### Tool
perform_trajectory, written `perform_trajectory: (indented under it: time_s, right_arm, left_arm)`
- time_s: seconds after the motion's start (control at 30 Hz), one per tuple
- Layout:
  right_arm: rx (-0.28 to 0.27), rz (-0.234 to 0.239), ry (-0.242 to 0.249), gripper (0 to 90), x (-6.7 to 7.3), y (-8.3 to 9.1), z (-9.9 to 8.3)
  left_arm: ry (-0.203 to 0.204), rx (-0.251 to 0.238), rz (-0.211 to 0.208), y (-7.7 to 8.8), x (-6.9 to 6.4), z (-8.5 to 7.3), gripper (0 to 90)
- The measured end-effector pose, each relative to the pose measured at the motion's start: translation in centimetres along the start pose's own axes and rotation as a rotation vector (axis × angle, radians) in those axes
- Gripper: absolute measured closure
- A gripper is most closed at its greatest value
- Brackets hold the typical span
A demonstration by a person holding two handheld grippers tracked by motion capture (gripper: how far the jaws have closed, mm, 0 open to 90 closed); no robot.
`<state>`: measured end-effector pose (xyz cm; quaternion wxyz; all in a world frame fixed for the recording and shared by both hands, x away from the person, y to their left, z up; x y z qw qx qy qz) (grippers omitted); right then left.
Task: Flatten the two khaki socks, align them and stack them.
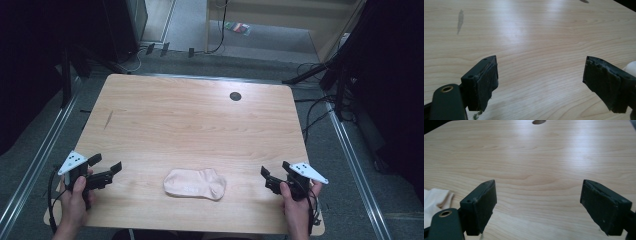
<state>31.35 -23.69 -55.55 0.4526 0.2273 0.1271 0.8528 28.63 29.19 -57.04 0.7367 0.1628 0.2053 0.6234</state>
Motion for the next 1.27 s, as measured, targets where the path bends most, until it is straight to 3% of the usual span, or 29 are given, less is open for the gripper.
perform_trajectory:
  time_s: [0.23,0.47,0.6,0.77,0.83,1.0,1.27]
  right_arm:
    - [0.005,-0.039,-0.019,13.9,-2.5,1.7,-0.9]
    - [0.019,-0.062,-0.029,13.9,-4.3,3.0,-2.2]
    - [0.027,-0.071,-0.049,13.9,-5.3,3.8,-3.2]
    - [0.027,-0.074,-0.077,14.1,-6.1,5.0,-4.3]
    - [0.013,-0.064,-0.09,14.2,-6.2,5.2,-4.4]
    - [0.034,-0.057,-0.054,14.4,-5.8,4.8,-4.5]
    - [0.019,-0.054,-0.075,14.4,-6.0,4.9,-4.4]
  left_arm:
    - [-0.011,0.017,0.031,0.4,1.9,-0.9,13.5]
    - [0.016,0.031,0.053,1.1,4.1,-1.8,13.5]
    - [0.006,0.016,0.063,1.6,4.7,-1.9,13.5]
    - [0.055,0.013,0.065,1.5,5.5,-2.1,13.7]
    - [0.073,0.012,0.063,1.4,5.6,-2.0,13.7]
    - [0.029,0.027,0.065,1.1,5.0,-2.2,13.7]
    - [0.029,0.034,0.064,0.9,4.9,-2.2,13.8]
Point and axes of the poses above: each handheld gripper's, and its own axes: y roughly backward along the jaws, z roughly out of its top, x roughly to its left, the point moved 8 cm from there along -y, roughly forward along the jaws, and after that the axes turned 12 degrees about z, right-handed, at the moved point
